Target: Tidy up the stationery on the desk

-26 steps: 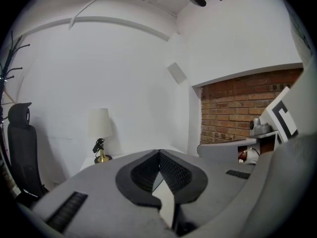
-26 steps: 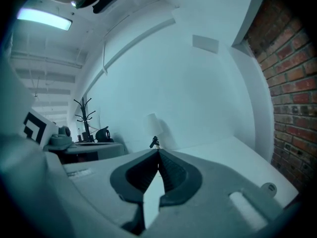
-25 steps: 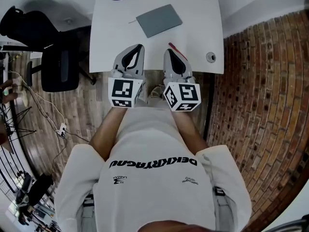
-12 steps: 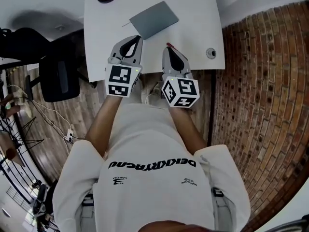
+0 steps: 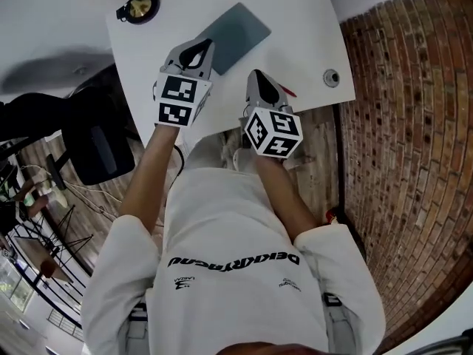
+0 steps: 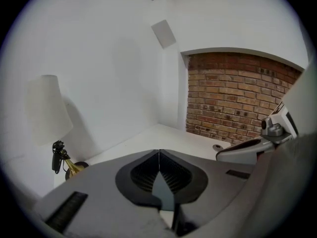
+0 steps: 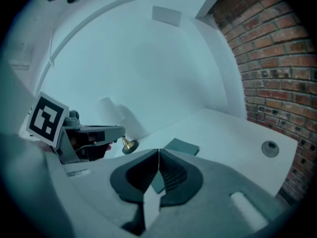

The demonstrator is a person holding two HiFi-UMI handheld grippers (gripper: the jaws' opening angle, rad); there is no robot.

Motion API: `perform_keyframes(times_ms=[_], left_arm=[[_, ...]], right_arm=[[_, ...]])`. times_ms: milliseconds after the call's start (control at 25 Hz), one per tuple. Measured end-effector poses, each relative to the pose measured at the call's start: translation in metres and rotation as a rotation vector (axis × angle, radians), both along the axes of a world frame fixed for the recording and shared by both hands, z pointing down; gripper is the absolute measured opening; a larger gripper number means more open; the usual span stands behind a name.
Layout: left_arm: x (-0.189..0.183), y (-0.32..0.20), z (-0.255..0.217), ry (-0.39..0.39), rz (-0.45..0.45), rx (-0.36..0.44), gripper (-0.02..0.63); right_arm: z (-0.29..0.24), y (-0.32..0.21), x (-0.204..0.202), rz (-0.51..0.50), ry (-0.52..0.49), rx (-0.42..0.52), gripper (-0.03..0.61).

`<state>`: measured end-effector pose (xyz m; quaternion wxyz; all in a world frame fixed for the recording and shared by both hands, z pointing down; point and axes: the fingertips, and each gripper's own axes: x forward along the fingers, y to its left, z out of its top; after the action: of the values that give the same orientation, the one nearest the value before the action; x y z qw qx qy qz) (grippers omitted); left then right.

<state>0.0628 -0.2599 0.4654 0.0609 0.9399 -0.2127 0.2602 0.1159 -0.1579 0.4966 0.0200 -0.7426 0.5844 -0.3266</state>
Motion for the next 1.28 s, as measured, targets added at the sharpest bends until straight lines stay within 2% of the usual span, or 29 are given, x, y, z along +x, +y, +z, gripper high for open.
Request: perform_keyframes(times_ms=[280,760,1040,1280], left_arm=[[0.024,-0.039,0.057,-0.078,0.086,-0.105,0.026],[0.049,-0.084,0.140,-0.188,0.159,-0.221,0.121],[0.049,-0.093,0.182,-0.248,0.178,-0.281,0.124],[0.050,-0.098,0.200,-0.280,0.193,-0.309,0.124]], right_arm=[[0.056,-0.029,0.015,0.117,-0.063,-0.082,0.003],[0.122,-0.056,0.031,0.239,-0.132,-0.178,0.086],[0.152,-0.065,0.035,0.286,-0.165,-0.235,0.100],[0.168,-0.072,0.040,0.315,-0.185,-0.273,0.104]])
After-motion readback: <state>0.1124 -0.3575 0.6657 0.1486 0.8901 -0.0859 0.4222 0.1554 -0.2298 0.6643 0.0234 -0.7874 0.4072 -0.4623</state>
